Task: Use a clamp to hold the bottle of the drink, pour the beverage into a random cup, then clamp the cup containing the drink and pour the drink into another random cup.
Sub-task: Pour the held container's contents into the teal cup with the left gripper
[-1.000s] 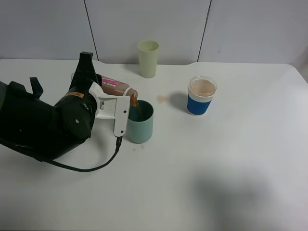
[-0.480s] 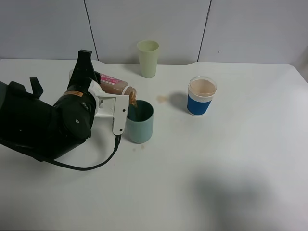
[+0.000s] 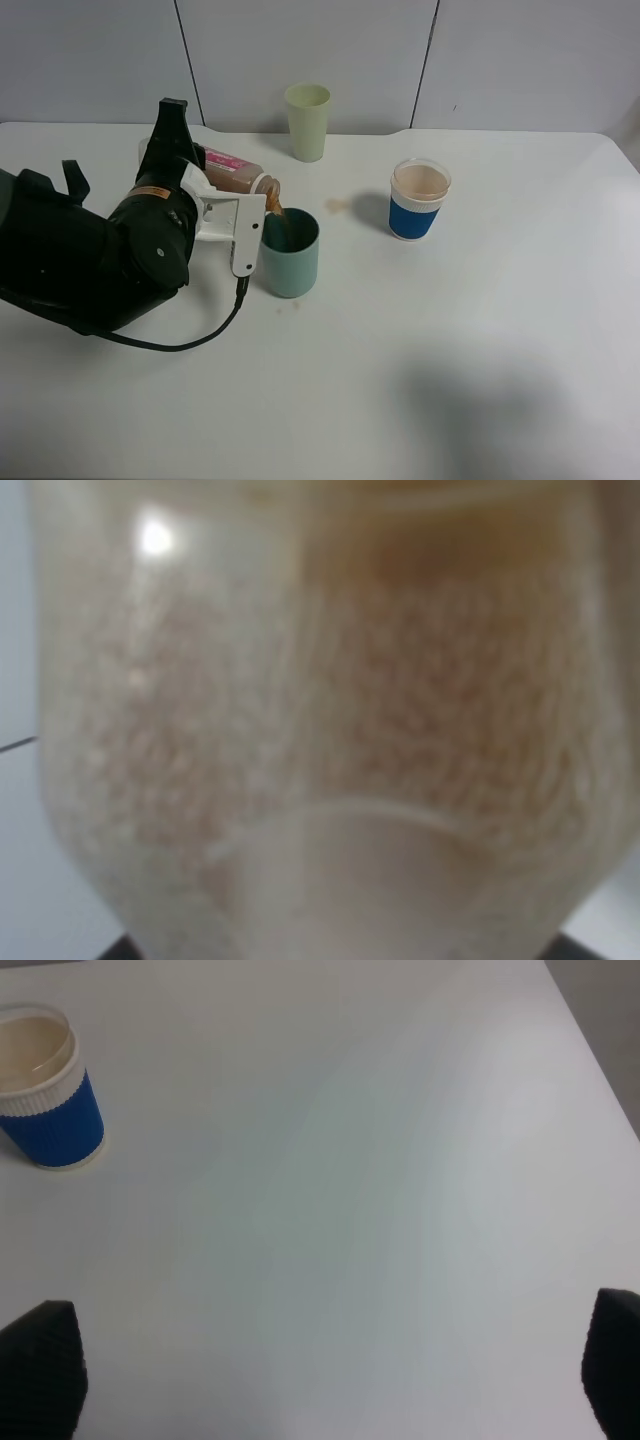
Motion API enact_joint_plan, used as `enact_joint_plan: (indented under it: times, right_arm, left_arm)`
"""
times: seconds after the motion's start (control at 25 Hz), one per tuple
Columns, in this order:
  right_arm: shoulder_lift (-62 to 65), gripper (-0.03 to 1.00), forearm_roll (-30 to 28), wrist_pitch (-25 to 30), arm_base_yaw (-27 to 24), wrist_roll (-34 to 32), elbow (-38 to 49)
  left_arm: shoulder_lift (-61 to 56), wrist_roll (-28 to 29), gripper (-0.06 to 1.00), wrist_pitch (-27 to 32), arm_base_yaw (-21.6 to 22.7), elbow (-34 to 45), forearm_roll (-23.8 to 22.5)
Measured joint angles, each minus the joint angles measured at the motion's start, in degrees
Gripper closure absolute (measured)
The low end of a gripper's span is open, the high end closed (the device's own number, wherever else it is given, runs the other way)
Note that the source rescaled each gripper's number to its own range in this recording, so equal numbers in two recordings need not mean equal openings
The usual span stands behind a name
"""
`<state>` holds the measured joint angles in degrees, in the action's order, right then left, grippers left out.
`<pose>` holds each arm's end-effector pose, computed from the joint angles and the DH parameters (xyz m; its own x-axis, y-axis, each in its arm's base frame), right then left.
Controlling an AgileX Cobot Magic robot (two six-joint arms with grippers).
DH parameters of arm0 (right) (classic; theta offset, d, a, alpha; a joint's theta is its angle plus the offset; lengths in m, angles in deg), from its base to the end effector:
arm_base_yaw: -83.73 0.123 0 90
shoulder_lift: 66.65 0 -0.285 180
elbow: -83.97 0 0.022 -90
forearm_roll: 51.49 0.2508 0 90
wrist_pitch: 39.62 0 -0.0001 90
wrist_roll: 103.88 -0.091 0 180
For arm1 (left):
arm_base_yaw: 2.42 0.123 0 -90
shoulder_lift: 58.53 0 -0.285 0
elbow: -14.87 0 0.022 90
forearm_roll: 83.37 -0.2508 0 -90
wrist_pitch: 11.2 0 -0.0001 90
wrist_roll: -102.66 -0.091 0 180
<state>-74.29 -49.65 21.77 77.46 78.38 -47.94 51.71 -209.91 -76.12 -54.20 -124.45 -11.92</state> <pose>-0.0064 0.0033 0.2788 -0.4548 0.0258 -0.8902 0.0733 0.9973 -0.0086 0.2355 -0.1728 0.1609 -0.1148 0.9638 0.2405 0.2633 -0.2039 0.9429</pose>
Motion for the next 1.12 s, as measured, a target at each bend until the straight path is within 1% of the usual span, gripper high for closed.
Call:
enact_joint_plan:
  times: [0.2, 0.92, 1.12]
  right_arm:
    - [0.0, -0.02, 0.0, 0.0, 0.0, 0.0, 0.0]
    - [0.0, -0.02, 0.0, 0.0, 0.0, 0.0, 0.0]
    - [0.0, -0.02, 0.0, 0.0, 0.0, 0.0, 0.0]
  left_arm:
    - [0.0, -0.9, 0.87, -1.2, 0.0, 0.0, 0.0]
    - [0.0, -3.6, 0.87, -1.2, 0.0, 0.0, -0.2]
    - [0.0, -4.2, 0.87, -2.1, 0.0, 0.0, -0.9]
